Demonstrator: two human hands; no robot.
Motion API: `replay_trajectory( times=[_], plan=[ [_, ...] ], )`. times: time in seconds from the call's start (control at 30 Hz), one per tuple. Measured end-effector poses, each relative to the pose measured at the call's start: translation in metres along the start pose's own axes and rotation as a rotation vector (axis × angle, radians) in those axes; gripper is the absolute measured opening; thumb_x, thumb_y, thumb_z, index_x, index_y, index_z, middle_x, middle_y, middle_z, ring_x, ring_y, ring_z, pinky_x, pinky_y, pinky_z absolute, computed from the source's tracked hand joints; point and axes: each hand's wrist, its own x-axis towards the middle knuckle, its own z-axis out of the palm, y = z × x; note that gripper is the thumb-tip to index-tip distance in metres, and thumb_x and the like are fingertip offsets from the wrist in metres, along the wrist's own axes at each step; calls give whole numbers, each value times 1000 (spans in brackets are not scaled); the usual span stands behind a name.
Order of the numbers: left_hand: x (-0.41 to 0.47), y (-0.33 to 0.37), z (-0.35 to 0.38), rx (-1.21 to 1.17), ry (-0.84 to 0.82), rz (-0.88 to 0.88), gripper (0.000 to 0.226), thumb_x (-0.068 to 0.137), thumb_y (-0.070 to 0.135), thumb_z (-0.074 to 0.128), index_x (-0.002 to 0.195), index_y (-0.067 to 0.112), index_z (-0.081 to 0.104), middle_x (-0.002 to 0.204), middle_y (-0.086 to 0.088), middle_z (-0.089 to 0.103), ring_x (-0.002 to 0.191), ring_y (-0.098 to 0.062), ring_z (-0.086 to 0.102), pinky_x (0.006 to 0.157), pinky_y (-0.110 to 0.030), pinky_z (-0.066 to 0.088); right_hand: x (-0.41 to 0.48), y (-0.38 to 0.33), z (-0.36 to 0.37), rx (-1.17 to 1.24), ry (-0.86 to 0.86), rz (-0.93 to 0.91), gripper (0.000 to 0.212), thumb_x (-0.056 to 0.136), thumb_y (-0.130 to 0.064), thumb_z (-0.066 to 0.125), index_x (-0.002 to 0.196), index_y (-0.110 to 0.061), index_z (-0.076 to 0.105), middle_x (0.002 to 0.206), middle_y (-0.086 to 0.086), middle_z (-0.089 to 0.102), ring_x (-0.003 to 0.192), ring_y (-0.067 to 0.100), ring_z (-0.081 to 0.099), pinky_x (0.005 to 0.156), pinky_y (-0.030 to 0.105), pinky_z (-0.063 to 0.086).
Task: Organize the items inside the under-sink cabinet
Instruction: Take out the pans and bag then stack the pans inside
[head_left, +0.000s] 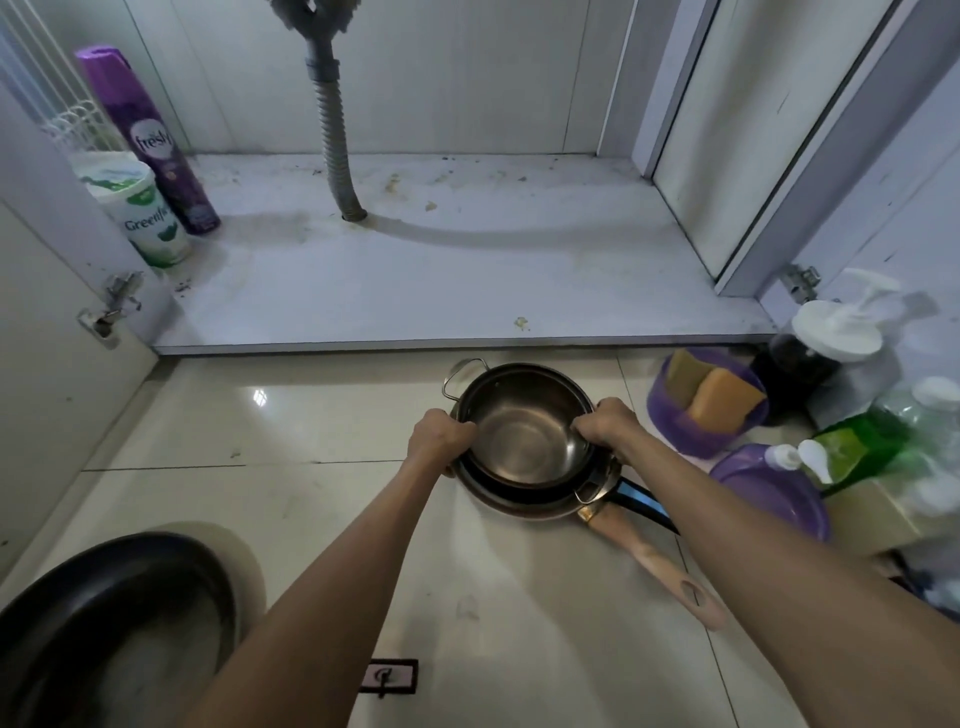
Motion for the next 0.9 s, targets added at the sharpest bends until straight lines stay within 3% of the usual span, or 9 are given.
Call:
replay_trajectory(
  times=[0.1, 0.17, 0.23, 0.3, 0.43, 0.7, 0.8, 0.9],
  plan=[
    [0, -4, -11, -94, 2, 3, 67, 83, 45, 65, 130, 0, 48, 121, -13, 62, 106, -29, 62, 81, -40, 58, -5, -18, 0, -114, 114, -86, 21, 90, -27, 60, 97, -8, 56, 90, 7, 61, 82, 24, 59, 75, 34, 50],
    [-7, -14, -33, -63, 96, 44, 86, 80, 61, 63, 142, 5, 39, 138, -10, 52, 122, -29, 53, 94, -43, 51, -12, -44, 8, -211, 221, -231, 27, 91, -33, 59, 102, -8, 57, 102, 10, 63, 92, 28, 59, 85, 40, 50],
    [-17, -33, -58, 9, 229, 77, 84, 81, 64, 59, 141, 9, 41, 140, -8, 51, 126, -26, 50, 101, -41, 45, -23, -75, 23, -263, 277, -404, 38, 92, -34, 56, 118, -7, 55, 121, 13, 58, 111, 34, 55, 96, 46, 46],
    [-29, -59, -87, 111, 356, 88, 72, 85, 59, 57, 139, 11, 44, 136, -6, 54, 124, -24, 51, 99, -38, 43, -39, -106, 45, -308, 265, -589, 42, 92, -33, 54, 125, -7, 53, 127, 13, 57, 119, 33, 51, 96, 42, 43],
    [-61, -130, -152, 185, 541, 9, 62, 89, 50, 57, 136, 12, 46, 134, -11, 53, 121, -29, 51, 94, -40, 44, -86, -161, 114, -346, 99, -871, 52, 92, -41, 55, 133, -11, 50, 134, 11, 55, 125, 32, 48, 101, 43, 37],
    [-150, -272, -215, 174, 691, -394, 75, 87, 44, 62, 144, 8, 31, 144, -21, 34, 133, -40, 32, 107, -53, 34, -176, -195, 258, -566, -393, -1041, 77, 89, -54, 60, 148, -13, 32, 142, 13, 46, 127, 33, 48, 100, 41, 42],
    [-176, -310, -214, 111, 706, -550, 80, 84, 44, 65, 144, 7, 28, 143, -20, 34, 132, -39, 33, 104, -51, 37, -196, -198, 294, -583, -509, -1036, 64, 87, -48, 65, 136, -14, 41, 124, 12, 56, 114, 33, 57, 94, 43, 49],
    [-191, -333, -205, 34, 685, -675, 83, 84, 41, 66, 146, 7, 23, 145, -20, 32, 133, -39, 34, 104, -50, 36, -203, -197, 311, -569, -498, -990, 53, 89, -26, 64, 133, -11, 39, 117, 14, 58, 104, 32, 60, 87, 39, 51]
  ],
)
